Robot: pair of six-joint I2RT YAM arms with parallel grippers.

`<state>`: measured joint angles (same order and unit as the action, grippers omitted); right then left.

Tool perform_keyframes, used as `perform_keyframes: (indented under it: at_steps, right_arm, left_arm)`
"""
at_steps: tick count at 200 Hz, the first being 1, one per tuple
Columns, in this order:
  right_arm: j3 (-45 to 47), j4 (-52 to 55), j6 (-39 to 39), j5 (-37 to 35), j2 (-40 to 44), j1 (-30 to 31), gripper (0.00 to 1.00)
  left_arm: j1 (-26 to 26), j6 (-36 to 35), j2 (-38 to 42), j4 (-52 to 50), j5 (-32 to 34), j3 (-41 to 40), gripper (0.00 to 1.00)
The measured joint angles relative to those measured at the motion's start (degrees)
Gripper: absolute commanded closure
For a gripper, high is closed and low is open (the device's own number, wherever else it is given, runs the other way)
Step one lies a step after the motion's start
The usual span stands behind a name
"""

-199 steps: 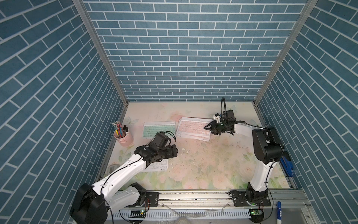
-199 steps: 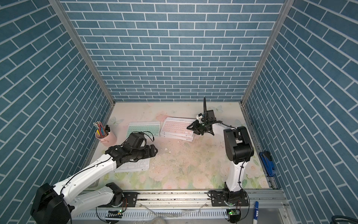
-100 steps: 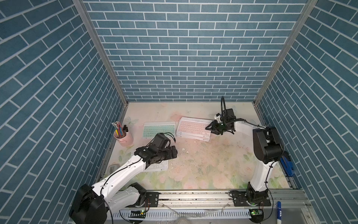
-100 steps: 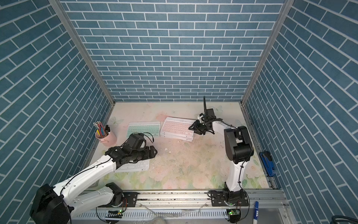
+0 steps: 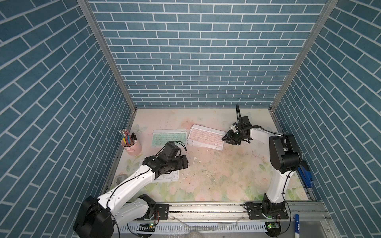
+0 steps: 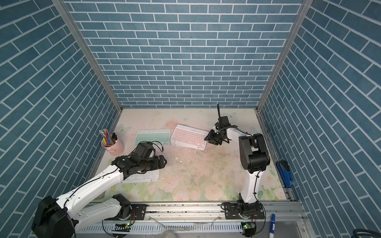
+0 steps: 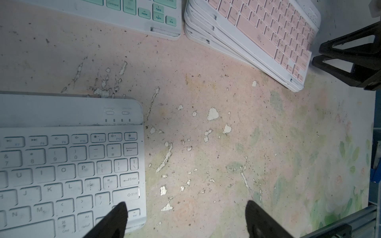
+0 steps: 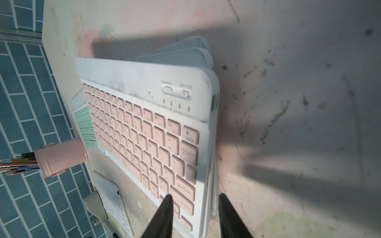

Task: Stack the numeric keypads
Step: Place the numeric keypad at the numeric keypad.

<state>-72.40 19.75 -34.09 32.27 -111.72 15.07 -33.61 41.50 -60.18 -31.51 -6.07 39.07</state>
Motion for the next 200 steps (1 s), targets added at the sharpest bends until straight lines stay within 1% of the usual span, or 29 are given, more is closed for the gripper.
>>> perform_keyframes:
  at_steps: [20, 40, 75, 102, 126, 162, 200]
  right_arm:
    - [0.1, 0.9, 0.1, -1.4, 0.5, -0.3, 0.61]
    - [2.2, 1.0, 0.2, -2.8, 3.4, -0.4, 0.61]
    - [10.0, -0.1, -0.1, -3.9, 12.7, -0.4, 0.61]
    - [17.0, -1.6, -0.6, -3.8, 19.8, -0.3, 0.61]
    - [21.7, -1.6, -1.0, -3.8, 25.0, 0.1, 0.61]
    - [23.2, -0.9, -1.6, -3.8, 29.9, 0.4, 0.61]
    - [23.2, -0.8, -1.6, -3.8, 31.7, 0.5, 0.61]
  left_arm:
    - [0.0, -0.2, 0.1, -0.8, 1.1, -0.5, 0.10]
    - [0.0, -0.5, 0.0, -1.4, 2.5, -0.9, 0.10]
    - [0.0, -1.1, -3.5, -0.4, 4.4, -2.6, 0.10]
    - [0.0, -1.6, -7.7, 3.6, 4.6, -5.6, 0.10]
    - [0.0, -1.9, -11.1, 6.9, 4.3, -6.4, 0.10]
    - [0.1, -2.3, -13.6, 11.5, 4.5, -6.3, 0.10]
    - [0.1, -2.3, -14.5, 14.1, 4.1, -6.2, 0.11]
